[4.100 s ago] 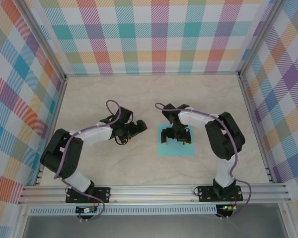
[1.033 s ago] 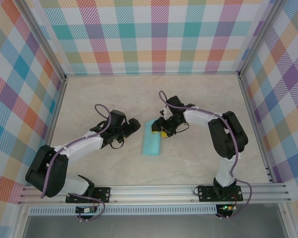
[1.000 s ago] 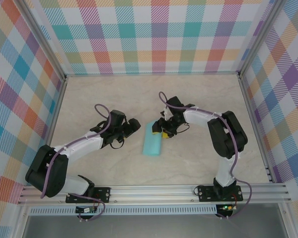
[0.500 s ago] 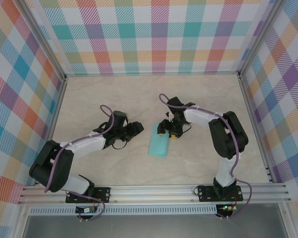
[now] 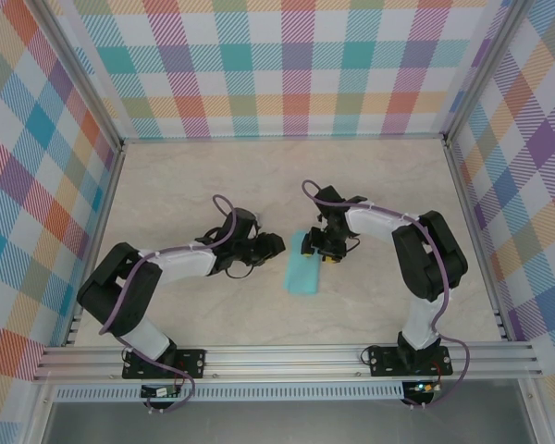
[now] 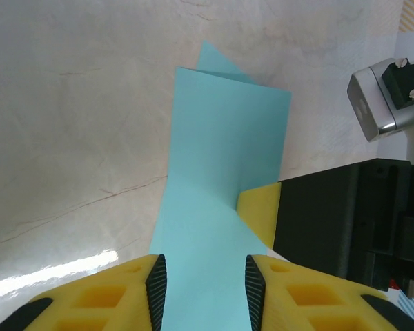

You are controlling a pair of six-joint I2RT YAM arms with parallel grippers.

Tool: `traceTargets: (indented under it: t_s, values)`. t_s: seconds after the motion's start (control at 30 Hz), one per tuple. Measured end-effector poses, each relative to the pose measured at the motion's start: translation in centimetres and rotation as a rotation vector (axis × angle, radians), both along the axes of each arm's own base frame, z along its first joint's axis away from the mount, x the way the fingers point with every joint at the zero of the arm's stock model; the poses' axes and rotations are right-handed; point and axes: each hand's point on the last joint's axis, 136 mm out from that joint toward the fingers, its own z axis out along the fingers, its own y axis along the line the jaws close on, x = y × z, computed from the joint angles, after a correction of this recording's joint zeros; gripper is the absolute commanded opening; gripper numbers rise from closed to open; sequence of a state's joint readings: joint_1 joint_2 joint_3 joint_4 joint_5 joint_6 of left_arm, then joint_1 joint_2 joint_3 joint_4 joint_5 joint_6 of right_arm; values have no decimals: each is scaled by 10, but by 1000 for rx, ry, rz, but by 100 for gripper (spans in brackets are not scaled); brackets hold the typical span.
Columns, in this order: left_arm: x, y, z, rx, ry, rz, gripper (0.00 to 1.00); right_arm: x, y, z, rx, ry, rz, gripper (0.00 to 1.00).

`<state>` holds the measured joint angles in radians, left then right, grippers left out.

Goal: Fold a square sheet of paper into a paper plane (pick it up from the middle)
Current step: Fold the square sheet of paper in half at the center of the table, then hold the square sheet of paper at the center of the table.

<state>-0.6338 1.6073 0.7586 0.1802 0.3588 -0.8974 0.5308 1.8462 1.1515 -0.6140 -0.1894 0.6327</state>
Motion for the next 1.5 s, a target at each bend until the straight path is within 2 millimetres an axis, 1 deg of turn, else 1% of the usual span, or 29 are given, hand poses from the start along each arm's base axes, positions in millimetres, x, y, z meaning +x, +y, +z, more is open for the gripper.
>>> traceTargets:
  t_s: [0.27,0.43,0.57,0.73,0.93,1.07,1.33,1.5]
  values:
    - [6,-16,-10,12,15,-20,26,2,0,-1,6,7,-87,57]
    - [8,-23,-15,16,25,-30,20,3,-2,-2,-1,9,-125,56]
    - [8,-27,-19,20,35,-38,16,4,-4,-3,-13,9,-141,56]
    - [7,-30,-20,14,45,-50,9,5,-4,-5,-32,21,-150,57]
    - [5,-39,-26,9,69,-80,2,5,-4,-6,-65,26,-160,58]
    - [0,-41,-36,34,101,-94,0,5,-4,-7,-70,25,-162,58]
    - [-7,-33,-51,91,155,-89,0,5,-2,-3,-55,17,-161,58]
    - [-6,-32,-51,113,149,-94,0,3,-1,2,-34,8,-154,61]
